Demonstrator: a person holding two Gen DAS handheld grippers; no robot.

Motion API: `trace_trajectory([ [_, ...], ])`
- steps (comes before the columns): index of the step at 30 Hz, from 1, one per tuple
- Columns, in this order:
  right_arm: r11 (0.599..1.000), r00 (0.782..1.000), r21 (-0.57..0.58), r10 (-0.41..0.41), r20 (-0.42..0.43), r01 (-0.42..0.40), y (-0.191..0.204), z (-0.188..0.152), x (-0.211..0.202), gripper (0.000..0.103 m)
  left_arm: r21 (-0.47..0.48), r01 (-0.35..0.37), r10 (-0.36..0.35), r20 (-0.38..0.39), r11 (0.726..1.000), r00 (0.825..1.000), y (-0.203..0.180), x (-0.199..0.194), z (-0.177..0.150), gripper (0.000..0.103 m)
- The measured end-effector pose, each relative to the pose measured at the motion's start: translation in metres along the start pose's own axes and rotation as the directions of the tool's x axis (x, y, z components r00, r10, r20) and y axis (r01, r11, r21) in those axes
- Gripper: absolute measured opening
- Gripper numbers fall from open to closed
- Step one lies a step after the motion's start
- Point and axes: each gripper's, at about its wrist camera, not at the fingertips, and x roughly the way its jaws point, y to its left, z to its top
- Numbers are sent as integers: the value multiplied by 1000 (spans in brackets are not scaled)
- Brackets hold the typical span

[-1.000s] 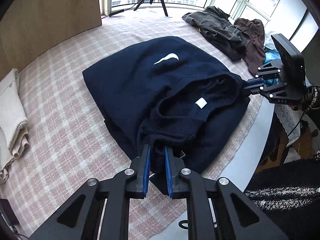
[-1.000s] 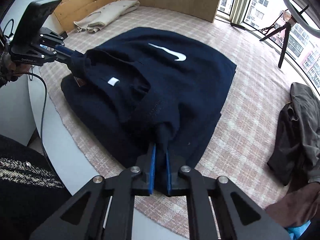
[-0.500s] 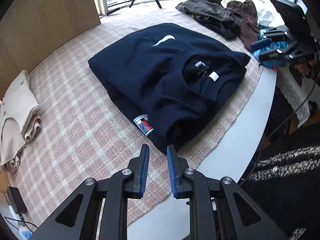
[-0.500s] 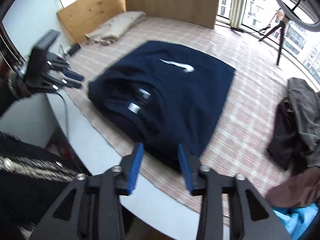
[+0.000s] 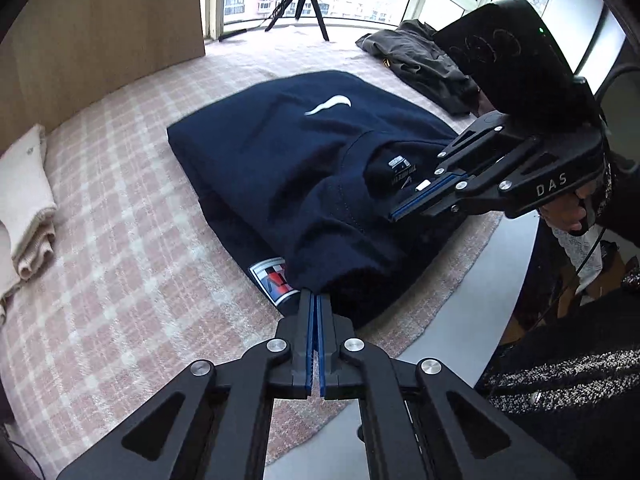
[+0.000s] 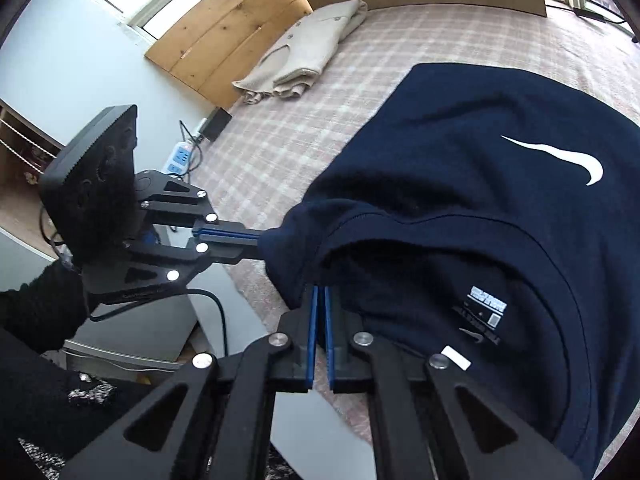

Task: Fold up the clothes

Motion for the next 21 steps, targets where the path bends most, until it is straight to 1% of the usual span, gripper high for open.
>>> trace_trajectory([
  [2, 998, 998, 0, 56, 26, -56, 6, -3, -14, 3, 29, -36, 36, 23, 999, 999, -3, -12, -1, 0],
  [4, 995, 994, 2, 102, 44, -102, 9, -8, -22, 3, 61, -54, 52, 42, 997, 998, -7, -24, -3, 0],
  [6, 996, 995, 12, 91, 36, -91, 8, -10, -18, 3, 96, -55, 53, 20, 994, 998, -12, -23, -7, 0],
  [8, 997, 997, 23, 70, 22, -70, 5, -11, -13, 3, 141, -65, 69, -21, 988, 997, -18, -12, -14, 0],
  [10, 998, 999, 33, 49, 9, -49, 3, -13, -7, 3, 159, -68, 76, -44, 985, 996, -21, -5, -18, 0],
  [12, 999, 1000, 44, 29, -5, -28, 0, -14, -2, 7, 167, -67, 76, -48, 984, 996, -24, -1, -19, 0],
  [13, 999, 1000, 49, 18, -12, -18, -1, -15, 1, 13, 155, -60, 67, -39, 986, 997, -22, -3, -16, 0],
  [14, 999, 1000, 54, 8, -19, -7, -2, -15, 4, 30, 144, -54, 59, -34, 988, 998, -20, -4, -15, 0],
  [15, 998, 1000, 59, -2, -27, 4, -3, -16, 6, 43, 133, -49, 54, -35, 990, 998, -17, -4, -14, 0],
  [16, 998, 999, 64, -12, -34, 14, -5, -17, 9, 43, 127, -47, 52, -38, 991, 998, -15, -3, -13, 0],
  [17, 998, 996, 41, -39, -78, 42, -2, -20, 13, 42, 134, -50, 57, -53, 990, 997, -14, 0, -14, 0],
  [18, 997, 988, 5, -74, -137, 76, 1, -24, 18, 32, 152, -50, 64, -85, 987, 994, -15, 3, -17, 1],
  [19, 994, 975, -33, -111, -194, 107, 5, -28, 22, 25, 170, -51, 71, -118, 984, 990, -16, 7, -19, 0],
  [20, 991, 973, -43, -131, -188, 125, 6, -34, 10, 21, 181, -48, 73, -135, 982, 988, -18, 10, -19, 0],
  [21, 990, 978, -40, -143, -154, 139, 6, -42, -10, 21, 179, -40, 63, -123, 983, 990, -20, 10, -14, 0],
])
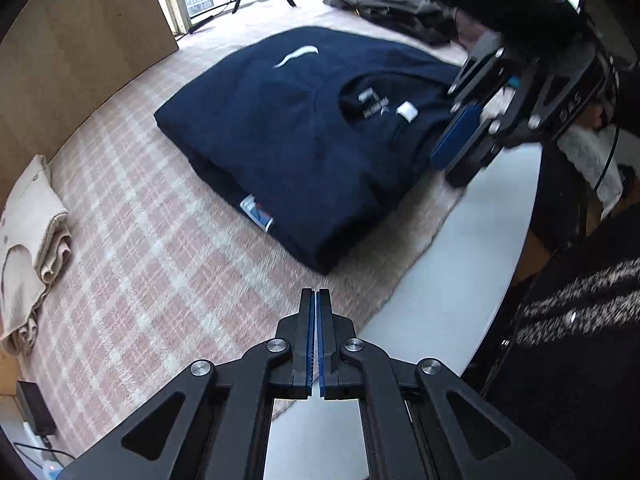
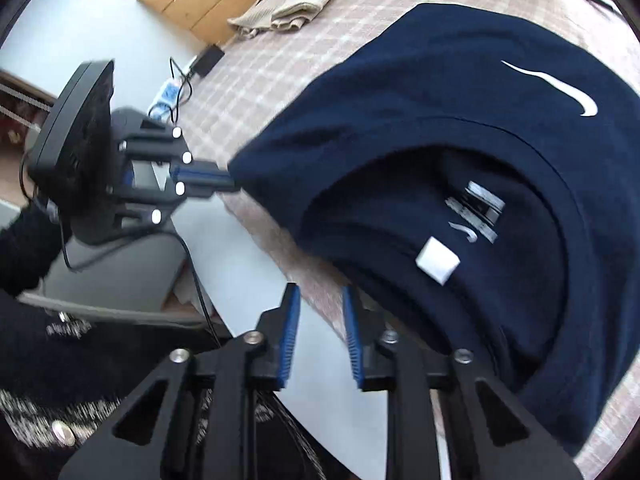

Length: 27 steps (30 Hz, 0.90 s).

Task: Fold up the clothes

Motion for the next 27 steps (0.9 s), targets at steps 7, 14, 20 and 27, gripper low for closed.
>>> trace_trajectory([
  [7, 952, 940, 230, -253, 228, 200, -50, -59, -95, 23, -1, 55, -55, 93, 998, 994, -9, -7, 37, 4],
  [14, 923, 919, 189, -366, 150, 336, -49, -76, -73, 39, 76, 99, -109, 143, 992, 984, -40, -3, 72, 17],
  [20, 890, 926, 383, -334, 174, 249, -88, -99, -72, 39, 172, 108, -124, 84, 979, 989, -64, 33, 101, 21],
  [27, 897, 949, 435, -200, 245, 77, -109, -100, -71, 30, 145, 192, -200, 38, 970, 979, -56, 45, 104, 23],
])
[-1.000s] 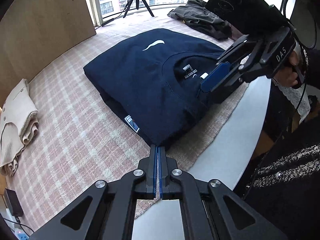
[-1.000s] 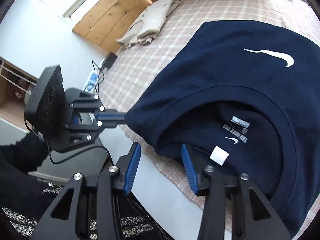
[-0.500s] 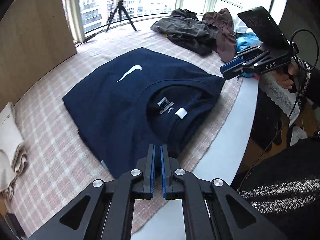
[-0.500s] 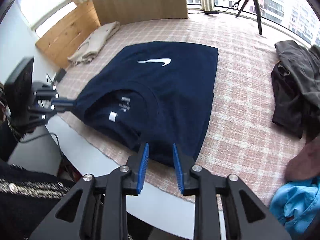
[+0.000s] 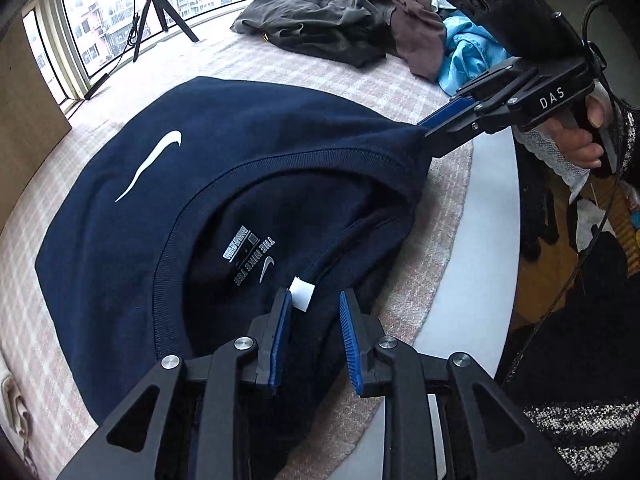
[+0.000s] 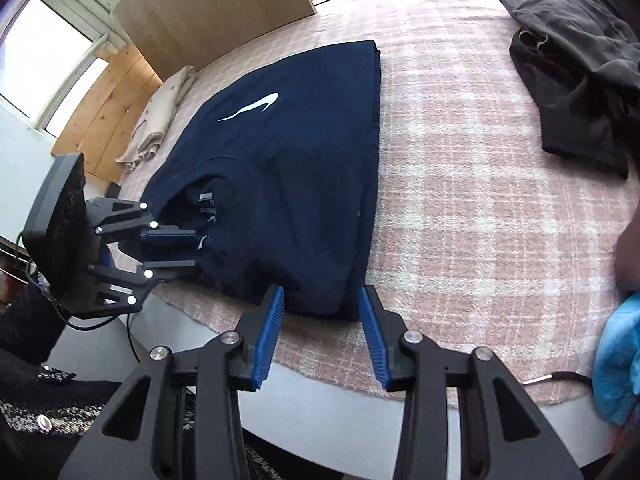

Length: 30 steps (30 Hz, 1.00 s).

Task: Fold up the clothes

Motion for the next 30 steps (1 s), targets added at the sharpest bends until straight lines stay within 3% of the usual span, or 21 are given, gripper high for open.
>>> trace_trajectory([
  [1, 1000, 1000, 4, 18, 3, -18, 1, 2, 1, 22, -8, 14, -14, -1, 1000, 1000, 2, 0, 0, 18],
  [2, 1000, 1000, 2, 29, 3, -29, 3, 4, 0, 11, -15, 27, -27, -2, 1000, 1000, 4, 0, 0, 1],
  [7, 997, 998, -68, 42, 47, -38, 23, 13, -25, 8, -71, 118, -117, 12, 990, 993, 13, -7, -1, 1],
  [9, 995, 999, -100, 5, 52, 1, 27, 13, -31, 8, -77, 159, -157, 29, 984, 987, 11, -14, -2, 1],
  [11, 987, 997, -140, -75, 2, 75, 29, 11, -20, 8, -55, 170, -170, 14, 984, 985, 4, -11, -6, 1],
  [15, 973, 985, -168, -166, -37, 157, 33, 11, -13, 12, -88, 139, -145, -62, 986, 987, 7, 4, -11, 1],
  [17, 966, 980, -174, -198, -14, 193, 37, 13, -21, 14, -132, 160, -165, -31, 978, 986, 11, -10, -12, 1],
  [19, 971, 986, -169, -161, 52, 168, 43, 20, -38, 14, -143, 164, -162, 27, 976, 986, 14, -36, -13, 2],
  [22, 977, 981, -163, -109, 161, 136, 49, 35, -47, 20, -178, 103, -85, 107, 979, 991, 28, -68, -20, 15],
  [24, 976, 976, -161, -114, 188, 145, 50, 46, -35, 22, -254, 59, -30, 118, 966, 993, 48, -71, -26, 14],
  [27, 975, 980, -163, -127, 150, 151, 48, 55, -4, 22, -350, 48, -19, 86, 935, 996, 75, -53, -39, 14],
  [30, 965, 982, -184, -183, 45, 188, 39, 46, 23, 22, -359, 42, -34, 27, 932, 999, 78, -36, -51, 14],
])
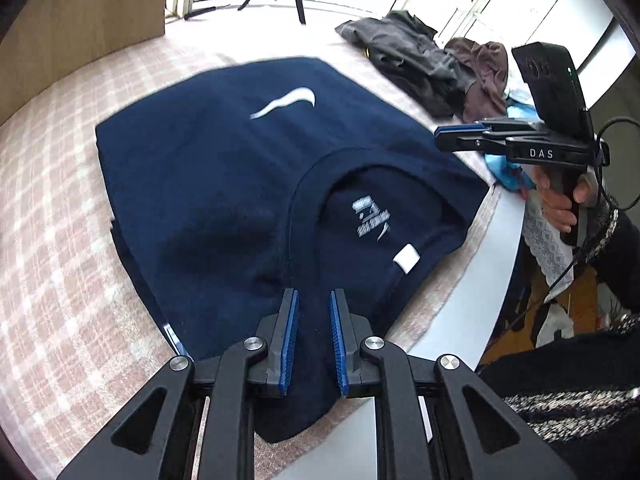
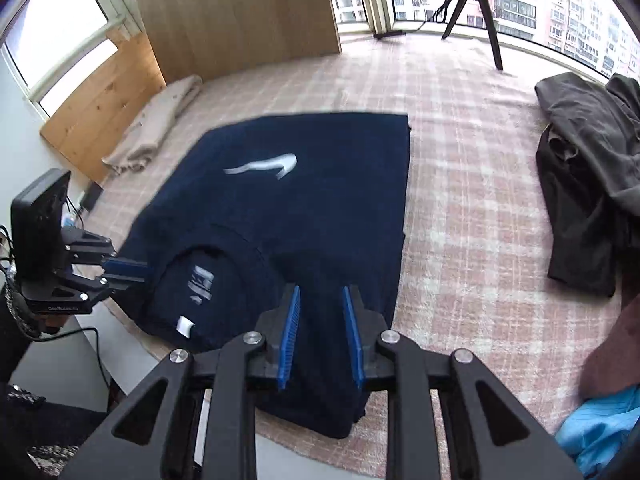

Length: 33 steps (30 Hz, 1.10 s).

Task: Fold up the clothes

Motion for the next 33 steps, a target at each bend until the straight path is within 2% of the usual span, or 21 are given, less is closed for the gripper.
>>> trace_trajectory([
  [2, 1000, 997, -11, 6, -71, -7, -5, -9, 6, 23, -11, 4, -4, -17, 1000, 1000, 4, 0, -8, 14],
  [4, 999, 995, -15, 28, -98, -29, -11, -15, -3, 23, -60, 27, -26, 10, 998, 1000, 11, -20, -12, 15],
  [5, 999, 996, 11, 41, -79, -40, -17, -15, -11, 25, -101, 25, -21, 38, 995, 999, 18, -32, -13, 21],
  [6, 997, 997, 50, 53, -47, -51, -26, -12, -20, 35, -153, 18, -7, 71, 988, 997, 27, -45, -14, 25],
  [7, 994, 998, 87, 65, -14, -63, -34, -9, -29, 42, -203, 11, 10, 100, 979, 995, 36, -53, -15, 34],
  [8, 989, 997, 127, 76, 28, -79, -43, -5, -35, 55, -249, 1, 30, 120, 969, 992, 44, -54, -14, 38],
  [10, 975, 991, 198, 82, 102, -101, -58, 6, -37, 58, -340, -14, 72, 158, 940, 985, 61, -56, -13, 38],
  [13, 959, 987, 264, 65, 144, -102, -72, 25, -23, 58, -473, -24, 135, 202, 881, 970, 85, -55, -9, 39],
  [16, 953, 988, 281, 76, 133, -111, -72, 35, -1, 58, -573, 49, 95, 218, 818, 971, 102, -30, 5, 40],
  [18, 952, 990, 286, 78, 119, -109, -68, 39, 13, 58, -591, 56, 102, 231, 805, 968, 101, -21, 10, 40],
  [20, 952, 992, 288, 74, 104, -102, -66, 41, 24, 58, -590, 48, 115, 236, 806, 965, 96, -12, 16, 44],
  [24, 956, 993, 279, 63, 101, -89, -67, 37, 31, 59, -566, -7, 137, 188, 825, 973, 93, -2, 21, 46],
  [27, 962, 993, 259, 56, 104, -81, -67, 35, 31, 59, -567, -39, 154, 157, 823, 975, 95, 3, 23, 46],
  [33, 986, 996, 163, 19, 85, -33, -51, 40, 37, 59, -554, -119, 224, 125, 824, 967, 90, 8, 30, 47],
])
